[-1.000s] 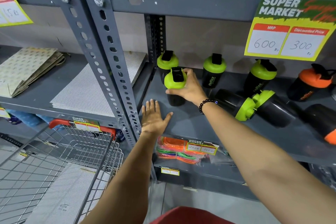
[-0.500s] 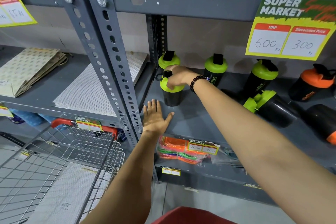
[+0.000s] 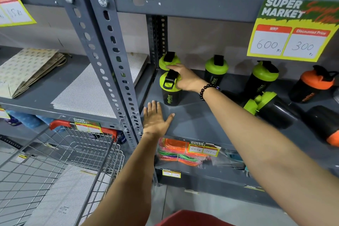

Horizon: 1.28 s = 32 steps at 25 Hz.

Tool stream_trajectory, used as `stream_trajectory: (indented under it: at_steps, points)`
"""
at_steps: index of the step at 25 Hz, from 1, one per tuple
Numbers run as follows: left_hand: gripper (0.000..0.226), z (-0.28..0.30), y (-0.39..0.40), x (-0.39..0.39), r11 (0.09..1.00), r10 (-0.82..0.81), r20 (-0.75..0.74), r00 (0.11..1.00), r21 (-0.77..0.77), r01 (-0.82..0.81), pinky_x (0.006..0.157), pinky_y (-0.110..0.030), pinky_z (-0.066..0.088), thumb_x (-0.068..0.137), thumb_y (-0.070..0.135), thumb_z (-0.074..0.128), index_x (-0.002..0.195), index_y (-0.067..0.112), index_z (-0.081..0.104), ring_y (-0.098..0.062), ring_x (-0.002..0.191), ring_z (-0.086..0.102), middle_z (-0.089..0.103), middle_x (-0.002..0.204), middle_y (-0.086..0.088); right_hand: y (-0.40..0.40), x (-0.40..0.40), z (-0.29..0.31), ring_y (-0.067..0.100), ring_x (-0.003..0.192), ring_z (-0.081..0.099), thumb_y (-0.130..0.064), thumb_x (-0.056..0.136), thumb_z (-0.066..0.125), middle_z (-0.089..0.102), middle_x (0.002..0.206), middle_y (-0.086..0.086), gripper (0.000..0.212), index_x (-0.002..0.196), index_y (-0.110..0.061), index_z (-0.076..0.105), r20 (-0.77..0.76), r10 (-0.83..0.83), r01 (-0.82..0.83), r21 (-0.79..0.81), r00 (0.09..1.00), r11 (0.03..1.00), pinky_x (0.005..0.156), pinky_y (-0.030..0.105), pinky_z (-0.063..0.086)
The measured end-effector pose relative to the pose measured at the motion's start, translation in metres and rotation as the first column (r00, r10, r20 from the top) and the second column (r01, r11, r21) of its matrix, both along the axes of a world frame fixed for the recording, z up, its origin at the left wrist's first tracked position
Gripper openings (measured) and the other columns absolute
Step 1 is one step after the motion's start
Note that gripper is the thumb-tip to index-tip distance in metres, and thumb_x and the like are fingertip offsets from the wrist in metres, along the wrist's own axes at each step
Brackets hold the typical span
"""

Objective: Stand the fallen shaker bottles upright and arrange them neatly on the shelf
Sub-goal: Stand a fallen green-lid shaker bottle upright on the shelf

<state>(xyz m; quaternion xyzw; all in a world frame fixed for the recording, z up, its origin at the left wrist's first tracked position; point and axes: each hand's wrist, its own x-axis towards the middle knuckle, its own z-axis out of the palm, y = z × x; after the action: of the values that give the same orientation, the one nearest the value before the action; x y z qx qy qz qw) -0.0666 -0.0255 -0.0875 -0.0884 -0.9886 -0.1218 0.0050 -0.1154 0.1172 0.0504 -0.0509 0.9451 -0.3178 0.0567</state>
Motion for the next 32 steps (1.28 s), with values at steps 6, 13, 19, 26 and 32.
stream_trajectory:
  at_steps: [6,13,19,26,32]
  points:
    - [0.081,0.003,0.001,0.001,1.000,0.003,-0.011,1.000,-0.009,-0.003,0.122,-0.043,0.005,0.090,0.060,0.031,0.146,0.004,0.016,-0.029,0.146,0.011,0.017,0.157,-0.015,0.000,0.004,-0.013,0.030,0.140,0.031,-0.020,0.062,0.085,0.016,0.157,0.007,0.097,0.143,-0.030,0.032,-0.033,-0.036,0.039,0.065,0.999,0.997,0.114,0.038,0.033]
    - [0.081,0.004,0.001,0.001,1.000,0.007,0.007,1.000,-0.017,-0.007,0.121,-0.042,0.003,0.090,0.061,0.028,0.147,0.005,0.015,-0.028,0.147,0.008,0.014,0.158,-0.013,0.001,0.005,-0.015,0.027,0.135,0.037,-0.012,0.065,0.083,0.027,0.150,0.007,0.090,0.141,-0.026,0.038,-0.074,0.025,-0.026,-0.008,0.997,1.000,0.111,0.031,0.032]
    - [0.079,0.008,0.001,0.004,0.999,-0.002,0.023,1.000,0.039,0.001,0.122,-0.042,0.003,0.092,0.058,0.031,0.146,0.002,0.016,-0.029,0.147,0.009,0.016,0.157,-0.016,0.003,0.008,-0.019,0.026,0.145,0.019,-0.015,0.064,0.084,0.010,0.159,0.007,0.106,0.148,-0.028,0.020,-0.014,0.019,-0.020,-0.036,1.000,0.999,0.117,0.036,0.026]
    - [0.062,0.003,0.028,0.039,0.976,-0.135,-0.085,0.987,0.161,0.148,0.118,-0.040,0.021,0.094,0.048,0.037,0.139,0.005,0.034,-0.032,0.138,0.033,0.040,0.146,-0.017,0.057,0.053,-0.032,0.026,0.148,0.009,-0.023,0.079,0.070,0.014,0.159,0.011,0.090,0.150,-0.012,0.015,-0.164,-0.120,0.142,0.136,0.979,0.980,0.122,0.039,0.013]
    - [0.071,0.010,0.070,0.027,0.958,-0.263,-0.040,0.964,0.105,0.266,0.122,-0.039,0.009,0.094,0.050,0.035,0.145,0.002,0.020,-0.028,0.147,0.011,0.020,0.156,-0.017,0.127,0.117,-0.049,0.032,0.144,0.020,-0.035,0.078,0.060,0.031,0.152,0.014,0.080,0.145,-0.008,0.026,-0.350,-0.230,0.359,0.368,0.908,0.858,0.121,0.043,0.013]
